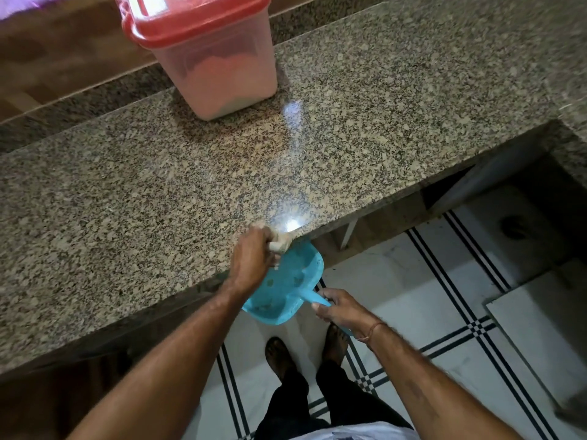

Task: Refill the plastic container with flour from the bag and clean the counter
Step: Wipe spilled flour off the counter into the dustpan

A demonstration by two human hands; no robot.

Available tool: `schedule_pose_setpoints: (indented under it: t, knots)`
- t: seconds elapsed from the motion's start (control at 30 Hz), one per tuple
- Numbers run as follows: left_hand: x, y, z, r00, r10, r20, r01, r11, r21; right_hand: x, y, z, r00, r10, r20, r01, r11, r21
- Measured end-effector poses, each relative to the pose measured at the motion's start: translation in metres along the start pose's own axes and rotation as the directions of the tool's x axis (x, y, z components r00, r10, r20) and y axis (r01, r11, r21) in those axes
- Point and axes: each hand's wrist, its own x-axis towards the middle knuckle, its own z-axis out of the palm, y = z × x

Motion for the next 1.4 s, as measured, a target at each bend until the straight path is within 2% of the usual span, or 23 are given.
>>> schedule_pose_setpoints:
  t: [0.13,0.23,0.3,0.43,0.6,0.73,0.8,0.93,1.07,1.13,1.23,1.3,1.4]
  knots:
    - [-0.028,-0.006,0.004,0.993,0.114,-0.04,-0.113,0.993,0.023,0.003,0.0,-0.001,1.0,-0.009,0.003,0.009,1.0,-0.016]
    - [-0.028,-0.021,-0.016,0.981,-0.015,-0.191,-0.016,0.987,-0.16,0.005,0.0,-0.003,1.0,0.002,-0.001,-0.002,1.0,-0.025]
    - [-0.021,-0.04,-0.032,0.962,-0.083,-0.26,0.042,0.986,-0.159,0.004,0.0,-0.003,1.0,0.004,0.001,-0.004,1.0,-0.022]
    - [-0.011,-0.051,-0.036,0.987,-0.108,-0.122,0.091,0.985,-0.144,0.002,0.001,-0.001,1.0,0.004,0.008,-0.004,1.0,-0.02]
    - [0.0,-0.031,-0.026,0.99,0.132,0.047,-0.137,0.985,0.101,0.001,0.006,0.002,1.0,-0.006,0.029,0.006,1.0,0.0]
    - [0.008,-0.029,-0.03,0.97,0.207,0.13,-0.232,0.947,0.221,0.0,0.006,0.005,1.0,-0.014,0.026,0.014,1.0,0.004]
    - [0.011,-0.023,-0.031,0.974,0.182,0.137,-0.208,0.955,0.21,-0.002,0.005,0.006,1.0,-0.022,0.022,0.022,1.0,0.002]
    - [0.022,-0.004,-0.035,0.981,0.018,0.194,-0.047,0.988,0.146,-0.006,0.001,0.007,0.999,-0.048,0.018,0.048,0.999,-0.004]
    - [0.012,0.001,-0.029,0.996,-0.028,0.083,0.018,0.993,0.119,-0.008,-0.001,0.003,0.998,-0.057,0.006,0.057,0.998,-0.004]
    - [-0.006,0.0,-0.022,1.0,0.012,0.016,-0.013,0.995,0.103,-0.007,-0.001,0.002,0.998,-0.056,0.007,0.056,0.998,0.012]
    - [-0.033,-0.001,-0.01,0.995,0.095,-0.003,-0.094,0.987,0.133,-0.004,-0.003,0.003,0.999,-0.05,0.015,0.05,0.998,0.035]
    - [-0.042,-0.004,-0.008,0.994,0.104,-0.012,-0.103,0.992,0.069,-0.002,-0.004,0.005,0.999,-0.047,0.023,0.047,0.999,0.028]
    - [-0.035,-0.023,-0.018,0.99,0.04,-0.136,-0.053,0.994,-0.094,0.002,-0.002,0.006,0.998,-0.052,0.031,0.051,0.999,0.02]
